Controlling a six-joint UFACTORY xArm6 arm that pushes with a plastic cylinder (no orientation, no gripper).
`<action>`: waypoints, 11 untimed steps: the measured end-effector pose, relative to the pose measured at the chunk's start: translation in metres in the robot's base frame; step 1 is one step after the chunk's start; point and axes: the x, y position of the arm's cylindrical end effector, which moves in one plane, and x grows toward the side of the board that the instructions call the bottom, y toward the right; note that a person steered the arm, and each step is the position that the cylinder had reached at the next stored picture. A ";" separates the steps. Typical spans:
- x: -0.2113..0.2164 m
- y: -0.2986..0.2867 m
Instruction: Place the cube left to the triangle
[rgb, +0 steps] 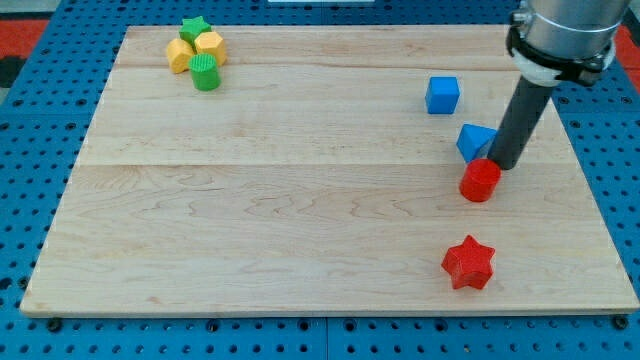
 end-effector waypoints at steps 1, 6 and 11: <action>-0.011 -0.017; -0.109 -0.053; -0.018 -0.153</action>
